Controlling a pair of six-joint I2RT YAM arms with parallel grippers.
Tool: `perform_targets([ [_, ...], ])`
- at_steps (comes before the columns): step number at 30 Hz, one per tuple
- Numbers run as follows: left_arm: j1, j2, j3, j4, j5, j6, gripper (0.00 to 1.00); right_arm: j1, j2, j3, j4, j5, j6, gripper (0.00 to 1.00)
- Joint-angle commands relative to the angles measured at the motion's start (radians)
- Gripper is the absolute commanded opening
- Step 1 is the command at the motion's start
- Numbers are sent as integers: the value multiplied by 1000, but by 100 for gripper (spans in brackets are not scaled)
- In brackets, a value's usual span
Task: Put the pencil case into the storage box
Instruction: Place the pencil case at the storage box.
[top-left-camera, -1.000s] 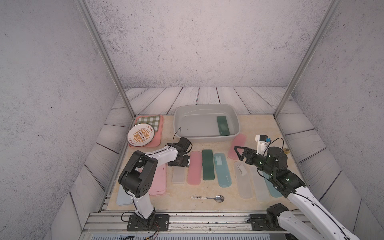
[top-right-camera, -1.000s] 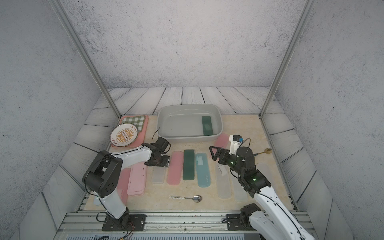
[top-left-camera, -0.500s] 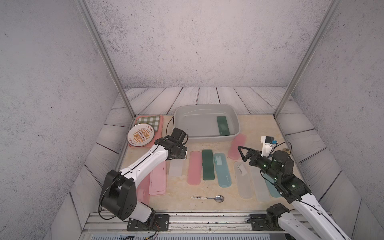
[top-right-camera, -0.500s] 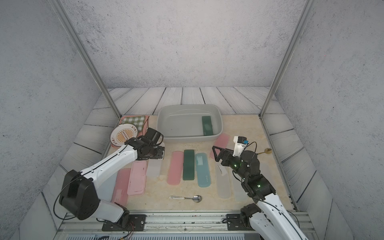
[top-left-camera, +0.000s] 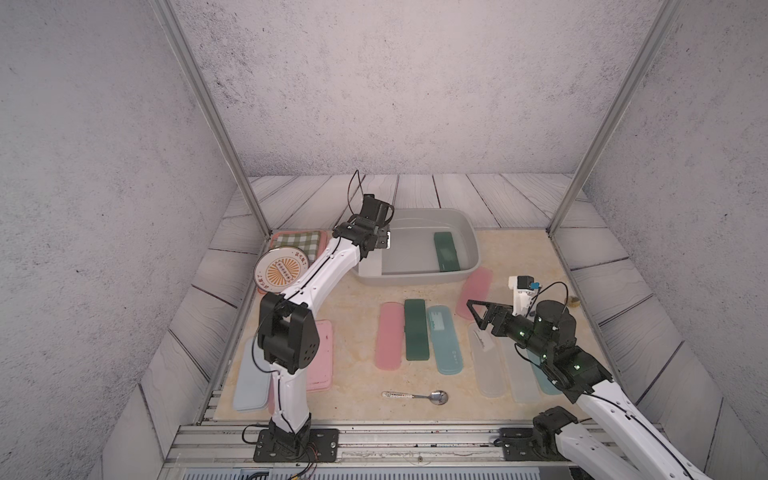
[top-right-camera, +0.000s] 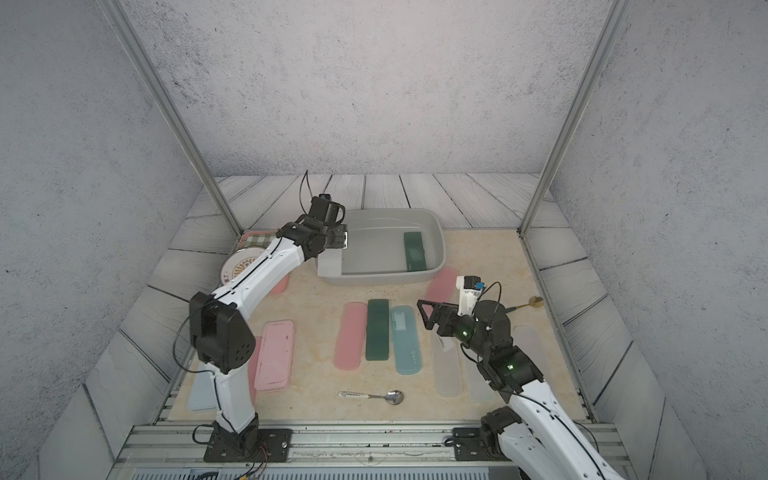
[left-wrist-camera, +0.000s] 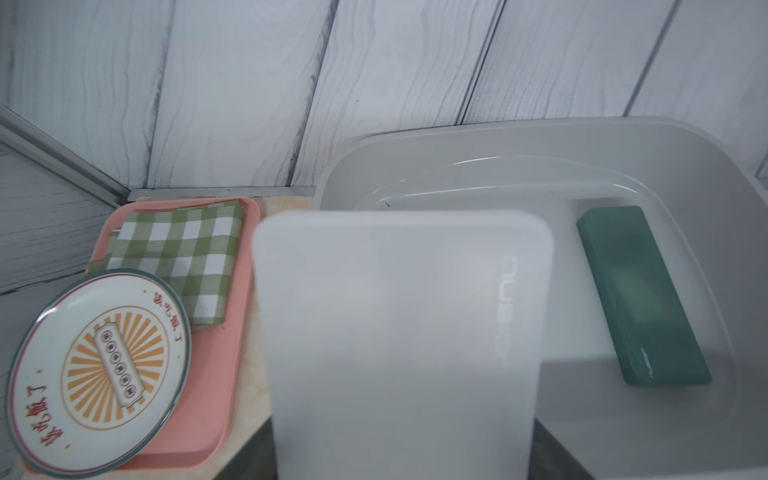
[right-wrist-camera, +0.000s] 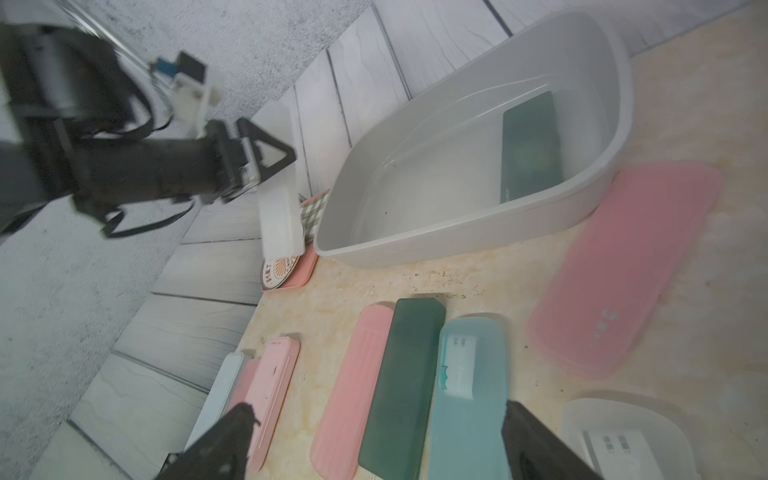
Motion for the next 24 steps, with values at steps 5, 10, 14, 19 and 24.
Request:
perform_targets([
  [5, 63, 358, 471, -183, 5, -82, 67, 22, -164, -26, 19, -103, -275, 95],
  [10, 91, 481, 579, -206, 19, -76, 66, 23, -202, -40, 148, -190, -333, 95],
  [14, 97, 536, 578, -166, 1, -16, 66, 24, -171, -17, 210, -274, -297, 95],
  [19, 100, 574, 578, -147, 44, 21, 69, 24, -111, 19, 221, -340, -240, 95],
  [24, 99, 580, 588, -148, 81, 60, 78, 23, -84, 13, 251, -336, -206, 96],
])
